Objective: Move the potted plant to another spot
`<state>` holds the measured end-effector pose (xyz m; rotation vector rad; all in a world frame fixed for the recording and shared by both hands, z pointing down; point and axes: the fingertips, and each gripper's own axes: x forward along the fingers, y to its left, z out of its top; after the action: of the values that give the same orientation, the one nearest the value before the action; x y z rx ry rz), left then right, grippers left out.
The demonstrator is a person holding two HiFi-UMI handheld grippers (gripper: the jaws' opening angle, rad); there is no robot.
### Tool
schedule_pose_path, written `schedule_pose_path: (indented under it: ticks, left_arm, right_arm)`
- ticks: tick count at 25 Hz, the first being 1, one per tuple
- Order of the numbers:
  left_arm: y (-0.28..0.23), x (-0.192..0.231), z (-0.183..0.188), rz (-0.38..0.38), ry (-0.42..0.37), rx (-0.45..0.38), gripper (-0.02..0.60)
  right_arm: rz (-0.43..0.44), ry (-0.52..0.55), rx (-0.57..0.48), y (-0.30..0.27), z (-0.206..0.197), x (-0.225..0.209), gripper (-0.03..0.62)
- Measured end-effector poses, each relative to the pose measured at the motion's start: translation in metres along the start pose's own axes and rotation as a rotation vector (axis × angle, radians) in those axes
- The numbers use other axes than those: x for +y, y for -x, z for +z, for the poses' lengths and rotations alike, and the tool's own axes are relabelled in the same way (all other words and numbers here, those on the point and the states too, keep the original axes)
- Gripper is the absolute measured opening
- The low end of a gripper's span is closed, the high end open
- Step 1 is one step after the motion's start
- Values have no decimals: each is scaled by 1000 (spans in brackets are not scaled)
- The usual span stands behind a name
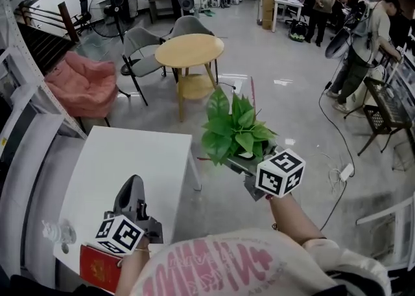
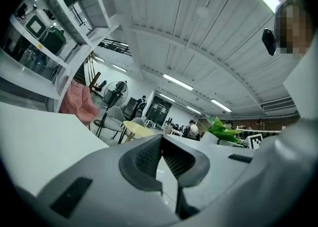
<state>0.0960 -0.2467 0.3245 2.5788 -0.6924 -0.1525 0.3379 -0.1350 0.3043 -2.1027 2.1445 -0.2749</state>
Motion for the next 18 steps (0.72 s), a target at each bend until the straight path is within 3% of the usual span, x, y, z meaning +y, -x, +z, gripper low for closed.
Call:
schedule_pose_path:
  ticks: [8, 18]
  left_arm:
    - [-14, 74, 1, 27, 30, 12, 3]
    - [1, 86, -27, 79, 84, 37, 3]
  right_arm:
    - [27, -27, 14, -77, -19, -2, 520]
    - [144, -18, 134, -112, -58, 17, 520]
